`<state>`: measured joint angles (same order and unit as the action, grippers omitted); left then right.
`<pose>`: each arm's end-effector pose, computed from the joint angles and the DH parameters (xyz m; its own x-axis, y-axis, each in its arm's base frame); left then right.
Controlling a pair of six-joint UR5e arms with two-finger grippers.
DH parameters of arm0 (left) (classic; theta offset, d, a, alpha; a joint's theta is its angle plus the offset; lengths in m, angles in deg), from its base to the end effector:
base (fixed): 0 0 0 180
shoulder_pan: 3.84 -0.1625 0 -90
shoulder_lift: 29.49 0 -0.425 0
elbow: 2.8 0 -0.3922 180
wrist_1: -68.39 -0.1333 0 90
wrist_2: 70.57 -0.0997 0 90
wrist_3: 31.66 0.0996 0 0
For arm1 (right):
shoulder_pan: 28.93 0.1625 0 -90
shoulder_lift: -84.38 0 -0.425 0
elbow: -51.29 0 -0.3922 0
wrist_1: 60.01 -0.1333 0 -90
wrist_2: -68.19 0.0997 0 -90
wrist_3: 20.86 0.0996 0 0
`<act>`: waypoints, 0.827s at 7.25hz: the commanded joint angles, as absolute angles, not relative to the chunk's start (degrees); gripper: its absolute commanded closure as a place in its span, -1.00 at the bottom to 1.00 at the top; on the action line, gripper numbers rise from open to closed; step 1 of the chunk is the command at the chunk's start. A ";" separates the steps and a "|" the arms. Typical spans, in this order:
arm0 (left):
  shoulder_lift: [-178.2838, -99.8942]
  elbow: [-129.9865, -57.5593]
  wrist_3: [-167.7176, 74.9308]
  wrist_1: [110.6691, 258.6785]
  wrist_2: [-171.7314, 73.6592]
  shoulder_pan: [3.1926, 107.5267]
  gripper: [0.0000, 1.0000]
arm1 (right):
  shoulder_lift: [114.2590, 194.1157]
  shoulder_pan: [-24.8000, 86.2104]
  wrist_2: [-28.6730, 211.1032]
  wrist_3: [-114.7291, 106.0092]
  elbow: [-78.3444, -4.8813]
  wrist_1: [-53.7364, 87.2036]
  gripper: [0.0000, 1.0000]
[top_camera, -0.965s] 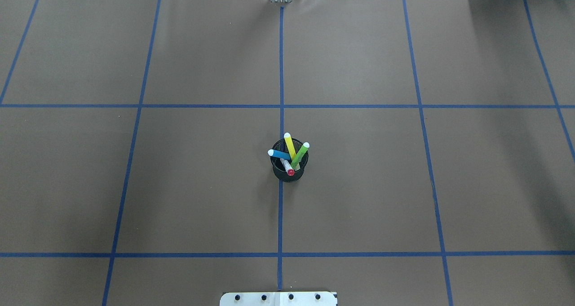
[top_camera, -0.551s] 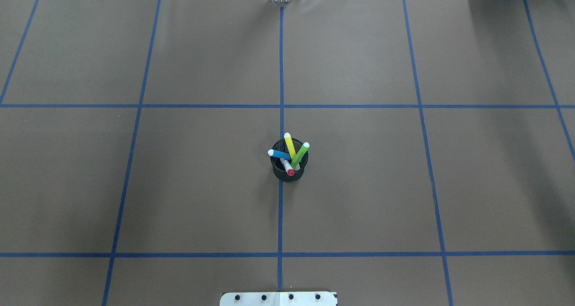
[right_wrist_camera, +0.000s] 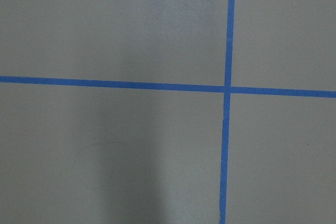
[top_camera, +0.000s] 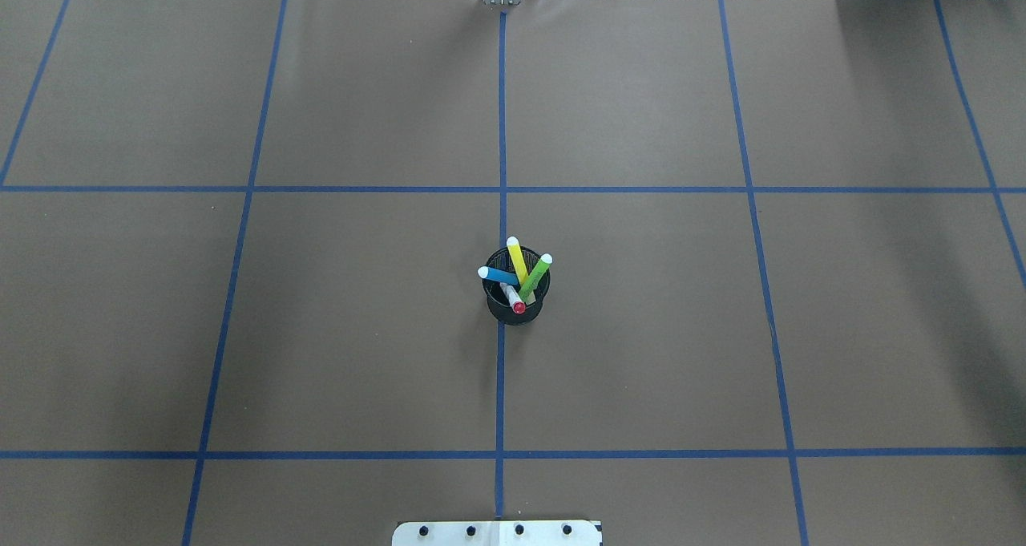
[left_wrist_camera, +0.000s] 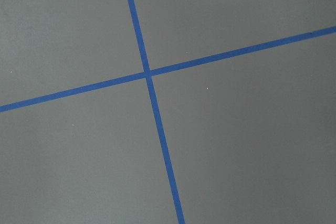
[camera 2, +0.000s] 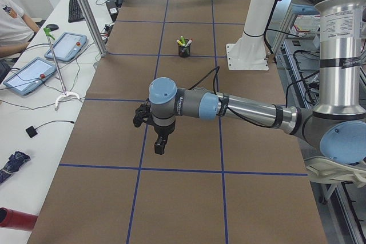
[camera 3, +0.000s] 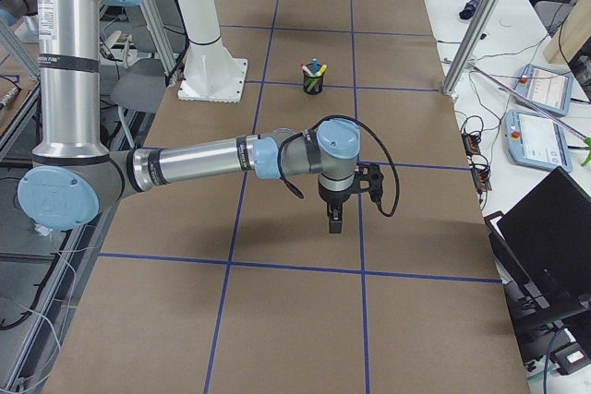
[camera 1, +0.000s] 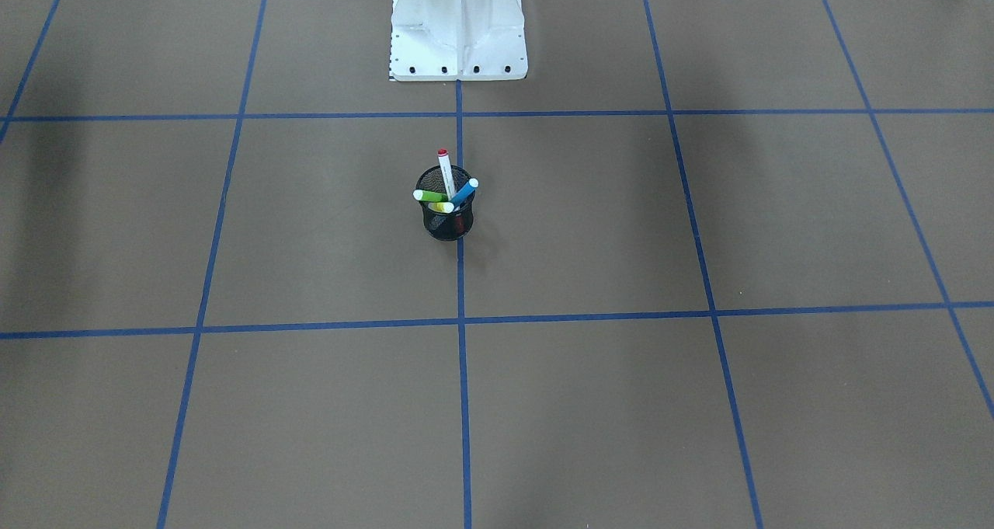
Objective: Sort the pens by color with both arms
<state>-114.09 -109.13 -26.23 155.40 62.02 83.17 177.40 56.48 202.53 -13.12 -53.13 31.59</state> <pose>-0.0421 -0.4568 0.5701 0.7222 0.2248 -0.6542 -0.1205 0.9722 0.2009 0.0257 -0.4760 0.5626 0.7076 -0.0419 0.7054 -0.0166 0.9970 0.0759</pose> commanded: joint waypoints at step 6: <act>-114.22 -108.19 -26.13 155.67 62.23 83.09 -1.00 | 175.79 48.19 209.97 1.29 -56.17 18.59 -1.00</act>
